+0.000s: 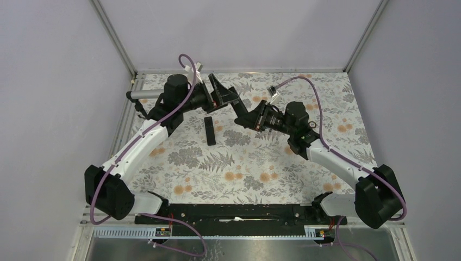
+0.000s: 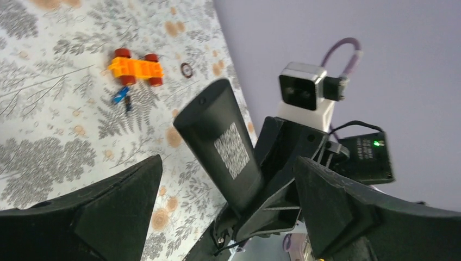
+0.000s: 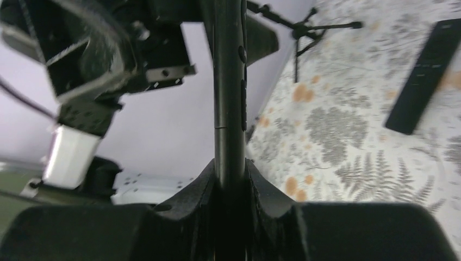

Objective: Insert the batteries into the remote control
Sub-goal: Adjust the remote control, then remove the battery cover from the center of the board.

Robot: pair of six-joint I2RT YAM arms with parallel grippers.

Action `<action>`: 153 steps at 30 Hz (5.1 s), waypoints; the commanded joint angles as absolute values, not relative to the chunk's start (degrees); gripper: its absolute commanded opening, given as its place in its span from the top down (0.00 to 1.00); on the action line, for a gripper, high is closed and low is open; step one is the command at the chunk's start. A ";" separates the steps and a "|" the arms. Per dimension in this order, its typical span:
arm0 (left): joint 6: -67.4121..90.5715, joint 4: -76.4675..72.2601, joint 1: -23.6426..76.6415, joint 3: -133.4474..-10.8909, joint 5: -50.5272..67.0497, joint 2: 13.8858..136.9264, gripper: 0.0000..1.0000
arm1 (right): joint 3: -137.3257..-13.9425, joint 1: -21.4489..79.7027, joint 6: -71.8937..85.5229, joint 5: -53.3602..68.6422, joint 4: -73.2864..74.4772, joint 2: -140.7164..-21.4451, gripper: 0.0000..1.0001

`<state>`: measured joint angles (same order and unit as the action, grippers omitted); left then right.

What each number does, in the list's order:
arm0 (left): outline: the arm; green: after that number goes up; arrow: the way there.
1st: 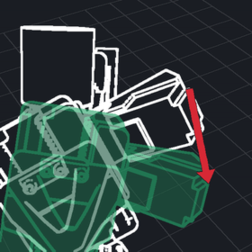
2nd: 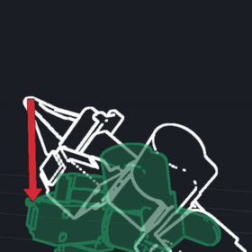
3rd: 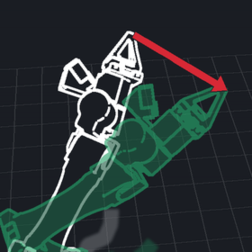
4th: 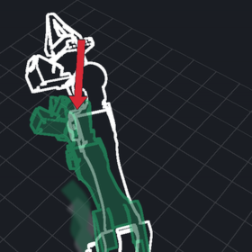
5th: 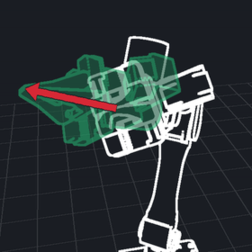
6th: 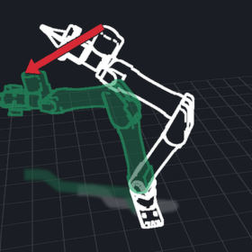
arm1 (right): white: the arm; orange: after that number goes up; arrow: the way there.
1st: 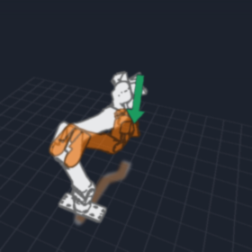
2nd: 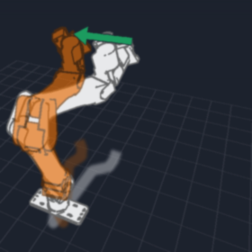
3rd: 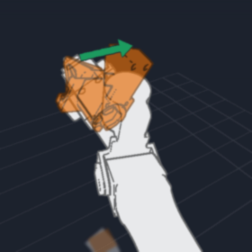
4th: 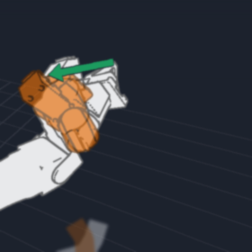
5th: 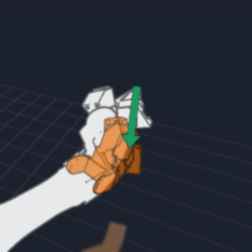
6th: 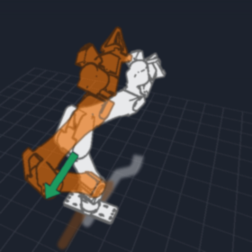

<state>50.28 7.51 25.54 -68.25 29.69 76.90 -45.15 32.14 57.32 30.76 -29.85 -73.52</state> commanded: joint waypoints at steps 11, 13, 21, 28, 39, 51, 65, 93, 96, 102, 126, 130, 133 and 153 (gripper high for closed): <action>65.50 -21.17 23.20 -67.02 46.68 74.48 0.62 | -48.66 31.90 77.64 42.91 -55.50 -79.60 0.90; 65.62 -21.54 23.25 -66.47 47.36 74.36 0.64 | -48.94 31.86 80.54 43.04 -59.39 -81.18 0.90; 69.45 -26.53 23.20 -65.31 49.32 74.94 0.76 | -49.70 31.93 89.28 44.40 -69.66 -86.05 0.90; 69.06 -27.51 23.03 -65.31 49.13 75.37 1.00 | -48.57 31.90 82.71 40.56 -60.63 -83.14 0.42; 69.97 -26.85 22.94 -64.07 44.94 74.36 1.00 | -50.45 31.90 75.56 28.41 -45.73 -76.93 0.23; 78.84 -24.86 22.22 -65.26 34.36 71.99 1.00 | -45.76 31.91 76.19 31.24 -43.49 -78.06 0.81; 81.49 -16.94 18.54 -72.90 42.69 75.50 1.00 | -47.31 31.64 70.19 50.70 -48.86 -82.59 0.79; 80.06 -19.60 16.00 -71.48 40.37 74.71 1.00 | -46.46 31.61 69.71 46.42 -43.22 -81.97 0.71; 78.18 -18.44 15.95 -71.40 39.89 74.50 1.00 | -46.47 31.60 71.53 45.48 -44.78 -81.96 0.57; 70.47 -15.33 16.00 -68.90 36.86 72.74 1.00 | -47.84 31.63 78.24 36.31 -39.47 -80.38 0.24; 57.14 -5.85 17.18 -66.87 32.18 72.25 1.00 | -51.60 31.64 81.86 32.20 -31.42 -78.33 0.63; 55.49 -4.28 17.30 -66.90 31.18 72.43 1.00 | -52.65 31.60 82.07 32.25 -28.28 -78.20 0.71; 54.43 -3.78 17.40 -66.57 30.68 72.27 1.00 | -53.18 31.56 82.58 32.29 -27.51 -78.25 0.79; 40.41 5.15 19.16 -62.05 23.04 71.11 1.00 | -48.33 31.34 75.00 24.85 -37.97 -72.04 1.00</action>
